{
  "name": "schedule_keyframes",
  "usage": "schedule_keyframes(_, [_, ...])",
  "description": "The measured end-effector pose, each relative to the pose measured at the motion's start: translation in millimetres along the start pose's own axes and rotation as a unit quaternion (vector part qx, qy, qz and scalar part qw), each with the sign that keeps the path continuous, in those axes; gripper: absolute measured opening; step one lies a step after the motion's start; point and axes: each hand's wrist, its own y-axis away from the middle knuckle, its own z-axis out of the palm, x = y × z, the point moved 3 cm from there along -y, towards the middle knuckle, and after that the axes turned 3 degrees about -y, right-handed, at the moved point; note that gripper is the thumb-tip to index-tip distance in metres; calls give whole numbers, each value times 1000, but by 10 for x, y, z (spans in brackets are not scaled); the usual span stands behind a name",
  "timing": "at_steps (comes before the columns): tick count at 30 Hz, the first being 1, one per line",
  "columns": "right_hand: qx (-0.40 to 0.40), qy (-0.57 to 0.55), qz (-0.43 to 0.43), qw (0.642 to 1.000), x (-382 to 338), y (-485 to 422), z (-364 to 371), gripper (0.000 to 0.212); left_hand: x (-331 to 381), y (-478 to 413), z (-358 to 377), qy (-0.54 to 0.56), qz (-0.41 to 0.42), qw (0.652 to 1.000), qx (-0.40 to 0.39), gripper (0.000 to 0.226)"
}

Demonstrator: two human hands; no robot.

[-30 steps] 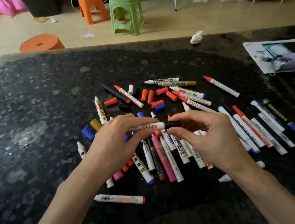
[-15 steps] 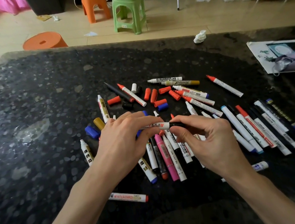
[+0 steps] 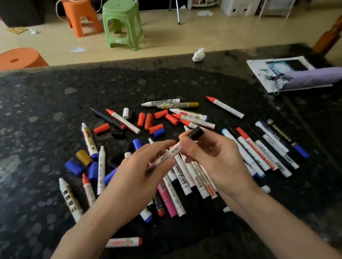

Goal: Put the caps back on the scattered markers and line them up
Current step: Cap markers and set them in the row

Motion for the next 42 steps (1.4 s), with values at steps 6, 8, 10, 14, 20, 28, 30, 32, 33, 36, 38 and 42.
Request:
schedule_keyframes(6, [128, 254, -50, 957, -78, -280, -880, 14, 156, -119, 122, 27, 1, 1000, 11, 60])
schedule_keyframes(8, [155, 391, -47, 906, -47, -371, -1204, 21, 219, -153, 179, 23, 8, 1000, 16, 52])
schedule_keyframes(10, [171, 448, -8, 878, 30, -422, -1439, 29, 281, -189, 247, 19, 15, 1000, 18, 46])
schedule_keyframes(14, [174, 519, 6, 837, 147, -476, -1671, 34, 389, -298, 378, 24, 24, 999, 20, 40])
schedule_keyframes(20, [160, 529, 13, 833, 189, -520, -1846, 36, 391, -314, 456, 16, 26, 999, 13, 39])
schedule_keyframes(28, [176, 516, 16, 838, 265, -483, -1875, 21, 359, -316, 386, 17, 12, 999, 25, 39])
schedule_keyframes(30, [183, 516, -2, 837, 296, -488, -1844, 21, 366, -306, 384, 16, 14, 1000, 23, 39])
schedule_keyframes(32, [195, 508, -15, 839, 294, -488, -1853, 20, 364, -305, 372, 17, 15, 999, 25, 38])
schedule_keyframes(33, [210, 502, -24, 838, 276, -487, -1880, 18, 359, -305, 363, 19, 15, 999, 27, 38])
schedule_keyframes(36, [231, 499, -21, 835, 248, -503, -2028, 7, 340, -305, 344, 27, 12, 999, 30, 37])
schedule_keyframes(38, [201, 520, 12, 830, 286, -518, -2076, 8, 335, -298, 339, 27, 12, 999, 29, 37])
schedule_keyframes(42, [187, 541, 11, 820, 306, -530, -2064, 14, 357, -295, 337, 24, 15, 999, 28, 37])
